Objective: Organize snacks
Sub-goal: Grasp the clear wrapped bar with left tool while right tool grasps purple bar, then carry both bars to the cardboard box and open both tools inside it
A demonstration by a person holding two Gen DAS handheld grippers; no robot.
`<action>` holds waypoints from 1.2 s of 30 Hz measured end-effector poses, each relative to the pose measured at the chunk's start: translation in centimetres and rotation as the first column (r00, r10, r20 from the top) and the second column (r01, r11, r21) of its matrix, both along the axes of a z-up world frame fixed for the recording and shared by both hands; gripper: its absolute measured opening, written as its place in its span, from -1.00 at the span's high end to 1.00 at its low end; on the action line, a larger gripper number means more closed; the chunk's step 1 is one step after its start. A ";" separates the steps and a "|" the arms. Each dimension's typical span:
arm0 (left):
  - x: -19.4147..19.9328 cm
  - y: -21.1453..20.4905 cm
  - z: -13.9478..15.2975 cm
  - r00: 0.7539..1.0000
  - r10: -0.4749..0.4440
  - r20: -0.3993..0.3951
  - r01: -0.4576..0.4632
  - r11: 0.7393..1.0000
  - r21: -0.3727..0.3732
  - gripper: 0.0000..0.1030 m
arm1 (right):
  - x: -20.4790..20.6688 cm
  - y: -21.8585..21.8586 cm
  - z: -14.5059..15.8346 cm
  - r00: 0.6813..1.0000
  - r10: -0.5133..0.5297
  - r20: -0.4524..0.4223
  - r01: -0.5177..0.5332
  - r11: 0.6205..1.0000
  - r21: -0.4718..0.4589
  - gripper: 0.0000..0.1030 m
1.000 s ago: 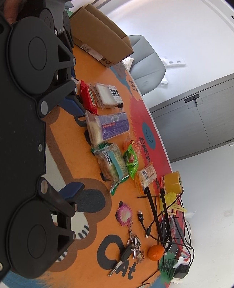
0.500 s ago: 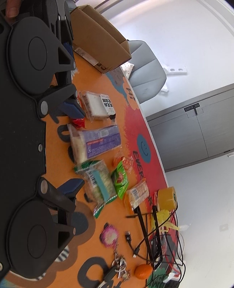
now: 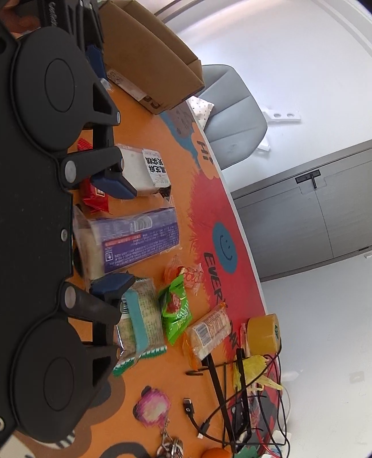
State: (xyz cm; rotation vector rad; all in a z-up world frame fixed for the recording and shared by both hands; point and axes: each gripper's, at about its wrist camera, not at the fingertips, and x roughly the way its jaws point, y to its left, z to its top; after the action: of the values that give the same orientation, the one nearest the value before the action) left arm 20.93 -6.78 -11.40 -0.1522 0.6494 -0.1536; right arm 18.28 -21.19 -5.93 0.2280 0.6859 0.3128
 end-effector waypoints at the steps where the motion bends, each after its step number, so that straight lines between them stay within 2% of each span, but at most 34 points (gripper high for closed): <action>1: 0.0 0.1 0.0 1.000 0.000 -0.002 0.000 1.000 -0.001 -0.05 | 0.1 0.1 -0.2 1.000 0.001 -0.003 -0.001 1.000 -0.003 -0.12; 4: -0.1 0.2 0.0 1.000 0.000 -0.003 0.000 1.000 -0.002 -0.06 | 0.4 0.4 -0.8 0.999 0.004 -0.039 -0.005 1.000 -0.005 -0.11; 6: -0.1 0.3 0.0 1.000 0.005 -0.001 -0.005 1.000 -0.006 -0.06 | 0.1 0.6 -1.0 1.000 0.006 -0.031 -0.007 1.000 -0.019 -0.08; 8: -0.1 0.4 -0.1 1.000 0.008 -0.004 -0.008 1.000 -0.009 -0.06 | -0.1 0.8 -0.9 1.000 0.004 -0.027 -0.005 0.999 -0.045 0.17; 16: -0.5 0.6 0.4 1.000 0.001 0.014 0.000 1.000 -0.022 -0.06 | -1.4 0.6 -0.5 1.000 0.012 -0.018 -0.013 0.999 -0.045 0.33; 24: -0.9 1.5 1.5 0.999 0.015 0.037 -0.015 1.000 -0.014 -0.05 | -2.6 -0.4 0.3 1.000 -0.020 -0.007 0.020 0.999 0.031 0.40; 31: -1.2 2.2 2.8 0.997 0.030 0.072 -0.029 1.000 -0.010 -0.05 | -2.9 0.3 1.8 0.999 -0.002 0.048 0.001 1.000 0.025 0.46; 36: -1.4 2.4 2.8 0.997 0.031 0.071 -0.030 1.000 -0.002 -0.05 | -3.2 0.7 1.8 0.999 0.005 0.039 -0.006 1.000 0.012 0.46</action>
State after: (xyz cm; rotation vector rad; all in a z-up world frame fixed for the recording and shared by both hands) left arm 19.57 -4.37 -8.63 -0.1570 0.5763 -0.1294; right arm 15.11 -20.53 -4.13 0.2312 0.6468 0.3260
